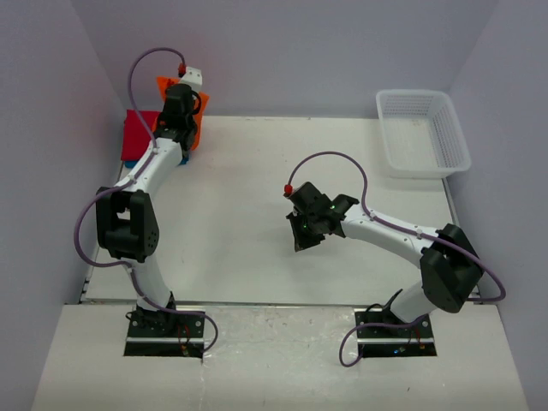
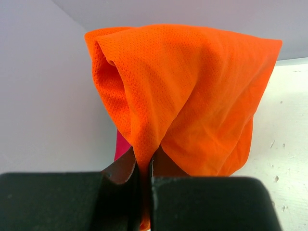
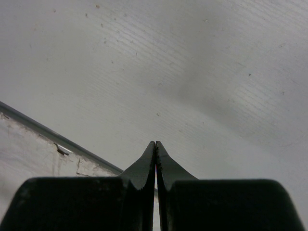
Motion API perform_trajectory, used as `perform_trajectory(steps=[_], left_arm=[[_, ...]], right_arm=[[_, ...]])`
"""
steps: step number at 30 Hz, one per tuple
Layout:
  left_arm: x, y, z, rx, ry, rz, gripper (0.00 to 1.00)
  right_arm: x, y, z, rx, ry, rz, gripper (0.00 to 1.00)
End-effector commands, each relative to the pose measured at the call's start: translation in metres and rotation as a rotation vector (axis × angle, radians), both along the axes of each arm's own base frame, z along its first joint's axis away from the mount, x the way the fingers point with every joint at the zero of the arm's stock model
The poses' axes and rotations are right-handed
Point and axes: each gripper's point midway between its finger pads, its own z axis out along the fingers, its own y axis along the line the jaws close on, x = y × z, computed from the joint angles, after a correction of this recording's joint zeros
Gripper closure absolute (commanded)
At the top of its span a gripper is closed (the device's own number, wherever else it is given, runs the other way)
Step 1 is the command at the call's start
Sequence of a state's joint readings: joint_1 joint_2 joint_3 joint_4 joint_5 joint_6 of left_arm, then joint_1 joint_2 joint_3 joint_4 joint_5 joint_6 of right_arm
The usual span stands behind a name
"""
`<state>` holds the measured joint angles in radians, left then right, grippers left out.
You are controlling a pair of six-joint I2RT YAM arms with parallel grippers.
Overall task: Fold and stack the t-shirts
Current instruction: Put the neatly folded tshirt into the corner of the board with the left arm
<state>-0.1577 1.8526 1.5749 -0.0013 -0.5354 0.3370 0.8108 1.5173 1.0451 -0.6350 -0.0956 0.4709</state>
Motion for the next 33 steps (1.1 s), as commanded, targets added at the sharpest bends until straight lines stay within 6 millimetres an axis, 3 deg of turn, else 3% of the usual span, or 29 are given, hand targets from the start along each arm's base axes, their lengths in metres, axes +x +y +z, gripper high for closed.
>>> perform_trajectory(steps=[1, 11, 18, 33], left_arm=[[-0.001, 0.018, 0.045, 0.014, -0.116, 0.052, 1.00], [0.010, 0.039, 0.023, 0.021, -0.079, 0.096, 1.00], [0.027, 0.049, -0.013, 0.032, -0.008, 0.134, 1.00], [0.041, 0.093, -0.061, 0.089, -0.012, 0.349, 1.00]], right_arm=[[0.003, 0.001, 0.015, 0.032, -0.031, -0.001, 1.00], [0.002, -0.003, 0.020, 0.031, -0.032, -0.009, 1.00], [0.002, -0.006, 0.014, 0.024, -0.014, -0.011, 1.00], [0.001, -0.002, 0.000, 0.013, 0.032, -0.004, 1.00]])
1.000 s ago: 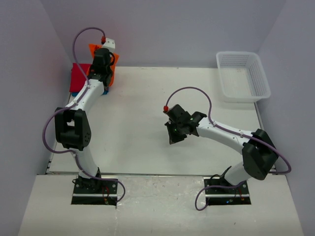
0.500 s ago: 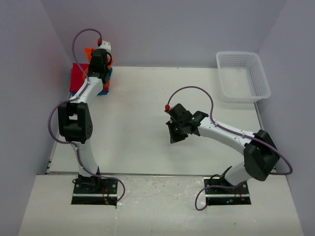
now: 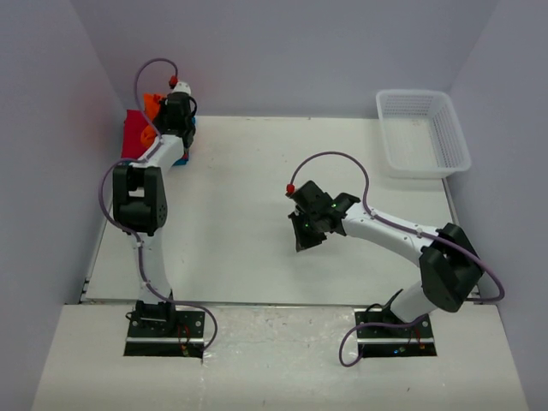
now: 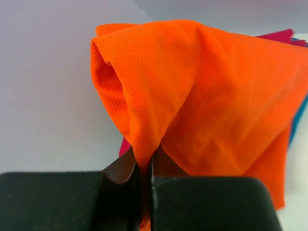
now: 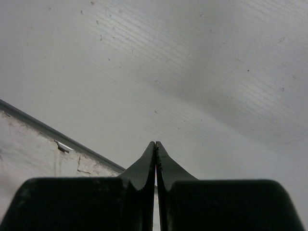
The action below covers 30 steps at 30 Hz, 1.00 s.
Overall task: Fold and stack the t-shirts
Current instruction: Put the neatly folded tshirt into the corner of the board with the left arm
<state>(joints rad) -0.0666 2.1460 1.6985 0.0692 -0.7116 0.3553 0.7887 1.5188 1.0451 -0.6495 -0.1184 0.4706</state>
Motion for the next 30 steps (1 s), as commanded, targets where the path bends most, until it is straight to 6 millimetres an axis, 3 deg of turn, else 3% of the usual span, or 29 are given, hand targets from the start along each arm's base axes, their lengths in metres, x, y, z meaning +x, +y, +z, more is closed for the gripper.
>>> perform_trajectory(steps=[1, 8, 15, 17, 18, 19, 23, 28, 29, 30], left_arm=[[0.007, 0.025, 0.023, 0.032, -0.118, 0.113, 1.00], [0.014, 0.046, -0.015, 0.040, -0.088, 0.189, 1.00], [0.024, 0.060, -0.020, 0.046, -0.152, 0.231, 1.00], [0.026, 0.077, -0.031, 0.066, -0.134, 0.262, 1.00], [0.030, 0.079, -0.023, 0.070, -0.158, 0.274, 1.00], [0.032, 0.081, -0.033, 0.079, -0.134, 0.279, 0.99], [0.032, 0.090, -0.031, 0.088, -0.185, 0.328, 0.81], [0.040, 0.098, -0.036, 0.057, -0.238, 0.335, 0.79], [0.040, 0.098, -0.035, 0.059, -0.247, 0.336, 0.63], [0.039, 0.100, -0.033, 0.056, -0.263, 0.345, 0.55]], right_arm=[[0.001, 0.002, 0.001, 0.010, 0.010, 0.010, 1.00], [0.000, 0.005, -0.002, 0.017, 0.027, 0.016, 1.00], [-0.006, 0.009, -0.008, 0.034, 0.069, 0.029, 1.00], [-0.006, 0.010, -0.007, 0.042, 0.068, 0.031, 1.00], [-0.007, 0.011, -0.007, 0.044, 0.070, 0.032, 1.00], [-0.007, 0.011, -0.006, 0.046, 0.068, 0.033, 1.00], [-0.006, 0.013, -0.004, 0.052, 0.065, 0.044, 1.00], [-0.005, 0.015, -0.002, 0.059, 0.062, 0.055, 1.00], [-0.006, 0.015, -0.004, 0.058, 0.068, 0.055, 1.00], [-0.006, 0.015, -0.006, 0.058, 0.073, 0.060, 1.00]])
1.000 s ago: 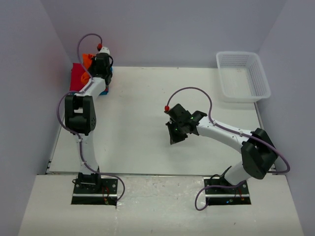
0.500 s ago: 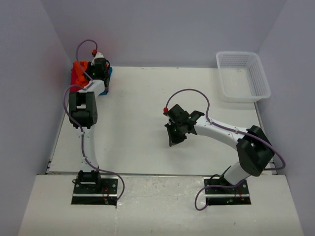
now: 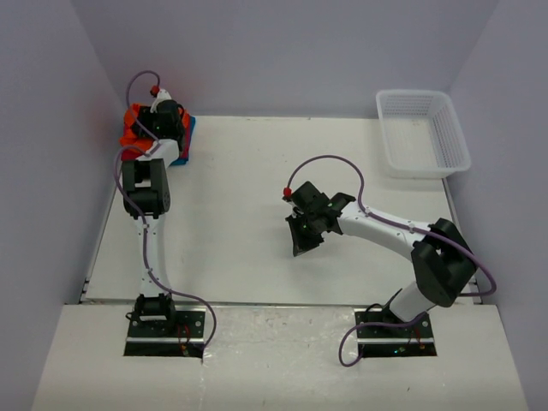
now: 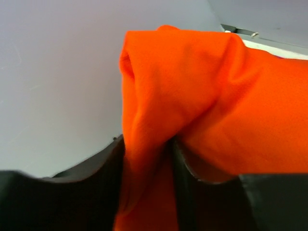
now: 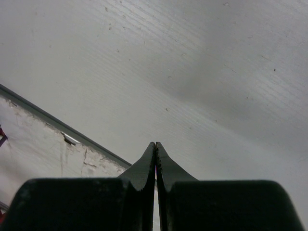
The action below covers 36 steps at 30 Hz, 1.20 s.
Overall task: Fold and stack the t-shirts
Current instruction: Put the neatly folded tshirt into the corner of the board with the left arm
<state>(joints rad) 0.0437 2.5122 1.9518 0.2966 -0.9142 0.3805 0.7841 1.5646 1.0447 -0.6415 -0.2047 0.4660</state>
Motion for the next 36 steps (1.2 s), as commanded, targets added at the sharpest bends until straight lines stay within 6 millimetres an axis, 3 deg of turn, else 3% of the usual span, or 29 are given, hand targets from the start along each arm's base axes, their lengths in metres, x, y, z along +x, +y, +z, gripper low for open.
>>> perform_trajectory(steps=[1, 2, 3, 5, 12, 13, 14, 16, 19, 22, 25, 26, 27, 28, 29, 30, 31, 33, 36], left_arm=[[0.004, 0.013, 0.041, 0.004, -0.210, 0.064, 0.47], [0.002, 0.014, 0.045, 0.008, -0.226, 0.068, 0.38], [0.000, 0.014, 0.049, 0.009, -0.244, 0.074, 0.22], [-0.007, 0.014, 0.064, 0.016, -0.303, 0.101, 0.12], [-0.019, -0.004, 0.126, 0.057, -0.444, 0.108, 0.03], [-0.024, -0.008, 0.143, 0.064, -0.459, 0.106, 0.03], [-0.023, -0.025, 0.150, 0.060, -0.461, 0.079, 0.02], [-0.032, -0.040, 0.176, 0.063, -0.502, 0.061, 0.02], [-0.036, -0.058, 0.195, 0.059, -0.508, 0.033, 0.01], [-0.036, -0.069, 0.200, 0.060, -0.490, 0.011, 0.00], [-0.019, -0.082, 0.186, 0.032, -0.423, -0.089, 0.03], [-0.013, -0.087, 0.181, 0.018, -0.401, -0.124, 0.10], [-0.002, -0.096, 0.163, -0.002, -0.301, -0.203, 0.22], [0.005, -0.100, 0.160, -0.037, -0.306, -0.227, 0.50], [0.010, -0.106, 0.154, -0.053, -0.280, -0.268, 0.71], [0.016, -0.114, 0.140, -0.080, -0.219, -0.335, 0.89], [0.021, -0.116, 0.136, -0.122, -0.222, -0.353, 1.00], [0.030, -0.130, 0.115, -0.202, -0.147, -0.475, 1.00], [0.037, -0.130, 0.096, -0.316, -0.130, -0.545, 1.00]], right_arm=[[0.003, 0.008, 0.003, 0.035, -0.002, 0.027, 1.00], [0.001, 0.009, 0.001, 0.039, 0.007, 0.028, 1.00], [0.000, 0.010, -0.002, 0.041, 0.017, 0.033, 1.00], [0.000, 0.010, -0.003, 0.043, 0.021, 0.035, 1.00], [0.002, 0.013, 0.007, 0.060, 0.004, 0.037, 1.00], [0.002, 0.014, 0.008, 0.063, 0.002, 0.037, 1.00], [0.002, 0.014, 0.009, 0.066, 0.000, 0.035, 1.00], [0.001, 0.014, 0.010, 0.074, 0.002, 0.034, 1.00], [0.001, 0.015, 0.013, 0.080, -0.001, 0.033, 1.00], [0.000, 0.015, 0.018, 0.087, -0.010, 0.031, 1.00], [-0.001, 0.013, 0.022, 0.089, -0.022, 0.025, 1.00], [-0.001, 0.013, 0.023, 0.090, -0.025, 0.025, 1.00], [0.000, 0.013, 0.024, 0.089, -0.026, 0.024, 1.00], [-0.001, 0.013, 0.025, 0.090, -0.027, 0.026, 1.00], [-0.001, 0.014, 0.026, 0.093, -0.028, 0.027, 1.00], [-0.001, 0.014, 0.026, 0.091, -0.024, 0.027, 1.00], [-0.001, 0.014, 0.027, 0.088, -0.023, 0.028, 1.00], [-0.001, 0.014, 0.029, 0.084, -0.020, 0.027, 1.00], [-0.002, 0.015, 0.030, 0.084, -0.017, 0.021, 1.00]])
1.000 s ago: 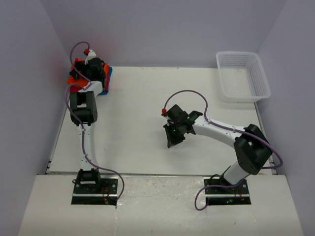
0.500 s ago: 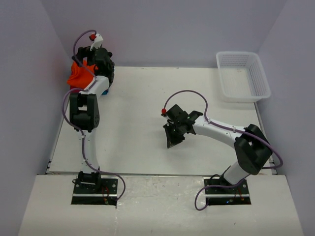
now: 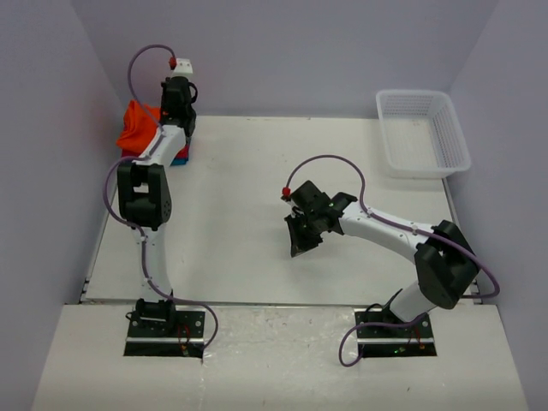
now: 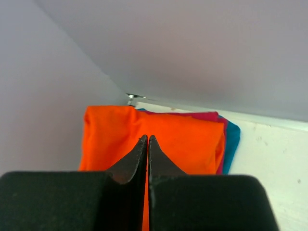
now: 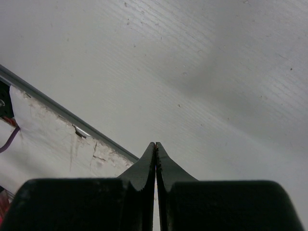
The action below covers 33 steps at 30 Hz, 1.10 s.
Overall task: Fold and stack the t-shirts
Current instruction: Put the neatly folded tshirt into the corner of the board with the left arm
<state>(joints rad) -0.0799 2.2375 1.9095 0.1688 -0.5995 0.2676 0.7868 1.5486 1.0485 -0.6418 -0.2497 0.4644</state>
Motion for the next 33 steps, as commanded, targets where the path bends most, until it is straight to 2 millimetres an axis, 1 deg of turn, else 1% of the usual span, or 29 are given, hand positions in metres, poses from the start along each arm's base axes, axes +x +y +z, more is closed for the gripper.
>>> perform_trajectory(steps=[1, 2, 3, 4, 5, 6, 8, 9, 12, 16, 18, 20, 21, 22, 23, 27, 29, 33], left_arm=[[0.012, -0.005, -0.021, -0.163, 0.065, -0.160, 1.00], [0.014, -0.004, -0.024, -0.173, 0.067, -0.172, 1.00], [0.015, 0.003, -0.031, -0.178, 0.076, -0.166, 1.00], [0.015, 0.004, -0.033, -0.177, 0.080, -0.166, 1.00], [0.013, 0.001, -0.042, -0.185, 0.118, -0.176, 1.00], [0.011, 0.023, -0.046, -0.190, 0.119, -0.141, 1.00], [0.010, 0.031, -0.051, -0.197, 0.126, -0.136, 1.00], [0.009, 0.039, -0.057, -0.202, 0.132, -0.119, 1.00], [0.008, 0.049, -0.070, -0.207, 0.156, -0.103, 1.00], [0.011, 0.056, -0.081, -0.218, 0.166, -0.105, 1.00], [0.011, 0.064, -0.090, -0.237, 0.177, -0.098, 1.00], [0.010, 0.069, -0.092, -0.254, 0.172, -0.097, 1.00], [0.009, 0.076, -0.092, -0.257, 0.166, -0.086, 1.00], [0.006, 0.079, -0.098, -0.260, 0.172, -0.078, 1.00], [0.005, 0.084, -0.097, -0.263, 0.164, -0.072, 1.00], [0.000, 0.094, -0.105, -0.293, 0.167, -0.069, 1.00], [0.001, 0.099, -0.099, -0.276, 0.134, -0.054, 1.00], [-0.006, 0.108, -0.101, -0.255, 0.119, -0.008, 1.00]], right_arm=[[0.004, 0.009, 0.022, 0.041, -0.031, -0.002, 1.00], [0.004, 0.008, 0.022, 0.037, -0.030, -0.005, 1.00], [0.004, 0.007, 0.021, 0.033, -0.031, -0.008, 1.00], [0.004, 0.007, 0.021, 0.033, -0.030, -0.010, 1.00], [0.003, 0.006, 0.019, 0.030, -0.028, -0.010, 1.00], [0.002, 0.006, 0.019, 0.031, -0.027, -0.010, 1.00], [0.002, 0.006, 0.016, 0.027, -0.024, -0.010, 1.00], [0.002, 0.005, 0.015, 0.024, -0.023, -0.009, 1.00], [0.002, 0.005, 0.015, 0.019, -0.022, -0.002, 1.00], [0.003, 0.003, 0.016, 0.006, -0.030, 0.003, 1.00], [0.002, 0.002, 0.015, 0.000, -0.027, 0.007, 1.00], [0.001, 0.000, 0.014, -0.011, -0.022, 0.003, 1.00], [0.002, -0.001, 0.013, -0.014, -0.022, 0.004, 1.00], [0.002, 0.000, 0.013, -0.016, -0.016, 0.003, 1.00], [0.000, 0.000, 0.011, -0.018, -0.005, 0.004, 1.00], [0.000, 0.002, 0.010, -0.021, 0.008, 0.007, 1.00], [0.001, 0.003, 0.012, -0.022, 0.008, 0.010, 1.00], [0.001, 0.004, 0.017, -0.022, 0.007, 0.011, 1.00]])
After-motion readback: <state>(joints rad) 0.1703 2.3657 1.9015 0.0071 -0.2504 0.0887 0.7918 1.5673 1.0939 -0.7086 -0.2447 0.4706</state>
